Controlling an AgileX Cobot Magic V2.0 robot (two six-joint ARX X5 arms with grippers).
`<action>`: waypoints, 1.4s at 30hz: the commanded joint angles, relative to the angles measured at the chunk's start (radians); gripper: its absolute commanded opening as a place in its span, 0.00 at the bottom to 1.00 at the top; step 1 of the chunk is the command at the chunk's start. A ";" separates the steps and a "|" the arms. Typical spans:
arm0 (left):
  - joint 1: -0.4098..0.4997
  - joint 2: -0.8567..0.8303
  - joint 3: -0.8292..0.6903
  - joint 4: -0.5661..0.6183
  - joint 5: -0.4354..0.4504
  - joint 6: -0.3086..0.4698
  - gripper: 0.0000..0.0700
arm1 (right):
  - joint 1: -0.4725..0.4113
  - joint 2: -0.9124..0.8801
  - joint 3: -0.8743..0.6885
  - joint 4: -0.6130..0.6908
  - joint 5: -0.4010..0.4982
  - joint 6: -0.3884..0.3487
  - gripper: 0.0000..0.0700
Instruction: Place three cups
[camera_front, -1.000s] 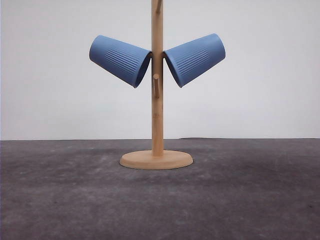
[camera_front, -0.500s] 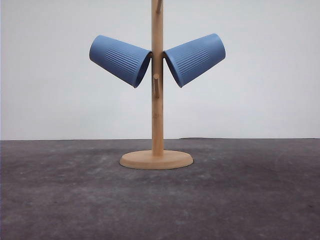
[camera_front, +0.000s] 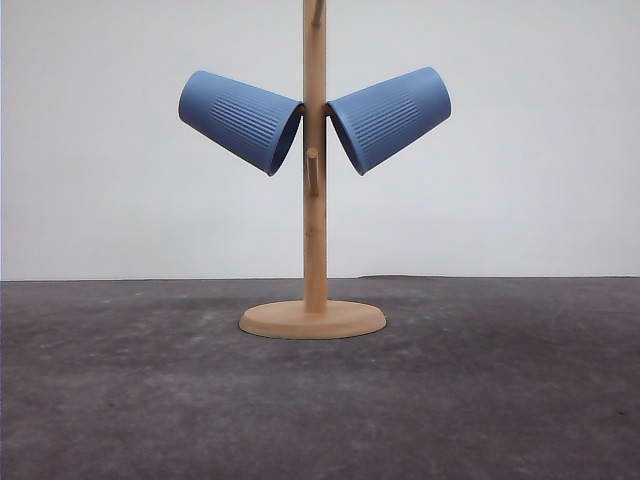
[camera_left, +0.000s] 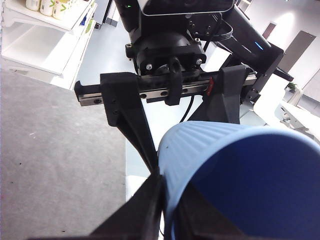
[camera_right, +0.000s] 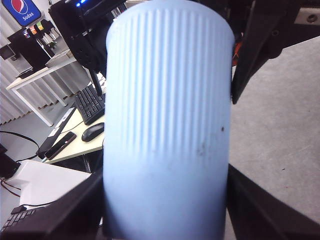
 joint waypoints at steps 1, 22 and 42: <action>-0.007 0.014 0.023 -0.001 0.010 0.000 0.05 | 0.008 0.014 0.013 0.004 -0.004 0.001 0.36; 0.123 0.014 0.023 -0.318 -0.741 -0.073 0.41 | -0.054 0.028 0.013 -0.321 0.683 0.031 0.36; 0.124 0.014 0.023 -0.357 -1.235 -0.147 0.41 | 0.149 0.239 0.013 -0.054 1.072 0.365 0.36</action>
